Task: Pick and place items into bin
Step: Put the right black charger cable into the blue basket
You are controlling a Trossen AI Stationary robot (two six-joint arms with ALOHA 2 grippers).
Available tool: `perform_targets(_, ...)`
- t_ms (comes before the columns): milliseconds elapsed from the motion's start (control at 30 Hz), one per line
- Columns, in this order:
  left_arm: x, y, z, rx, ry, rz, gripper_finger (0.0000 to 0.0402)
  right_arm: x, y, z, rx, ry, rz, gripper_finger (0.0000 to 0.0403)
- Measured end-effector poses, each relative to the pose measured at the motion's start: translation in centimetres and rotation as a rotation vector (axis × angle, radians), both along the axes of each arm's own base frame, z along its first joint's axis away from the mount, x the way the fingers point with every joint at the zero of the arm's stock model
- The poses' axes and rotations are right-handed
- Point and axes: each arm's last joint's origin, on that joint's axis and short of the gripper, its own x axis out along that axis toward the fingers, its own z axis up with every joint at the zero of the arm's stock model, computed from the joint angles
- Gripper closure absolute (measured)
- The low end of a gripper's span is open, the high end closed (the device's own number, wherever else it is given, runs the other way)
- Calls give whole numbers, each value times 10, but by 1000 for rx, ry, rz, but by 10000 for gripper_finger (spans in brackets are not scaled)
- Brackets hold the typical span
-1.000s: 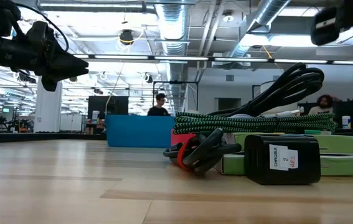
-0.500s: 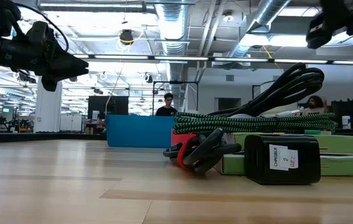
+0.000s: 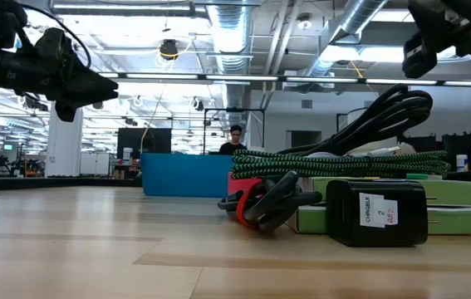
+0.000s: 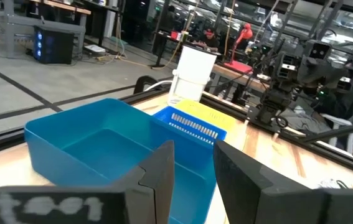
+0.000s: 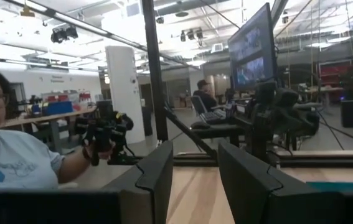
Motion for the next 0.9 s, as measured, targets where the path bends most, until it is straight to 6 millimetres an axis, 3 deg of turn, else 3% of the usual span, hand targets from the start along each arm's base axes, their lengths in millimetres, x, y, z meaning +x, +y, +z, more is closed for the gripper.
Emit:
perform_targets(267, 0, 1, 3, -73, -65, 25, 302, 0, 0, -1, -1, 12, 0, 281)
perform_targets(500, -1, -12, 27, 108, -259, -341, 302, 1, 0, -1, -3, 22, 0, 281)
perform_targets(700, -5, -21, 43, 289, -401, -407, 302, 1, 0, -3, -5, 40, 0, 281)
perform_targets(900, -1, -27, 49, 321, -414, -518, 320, 1, 0, -3, -5, 39, 0, 281)
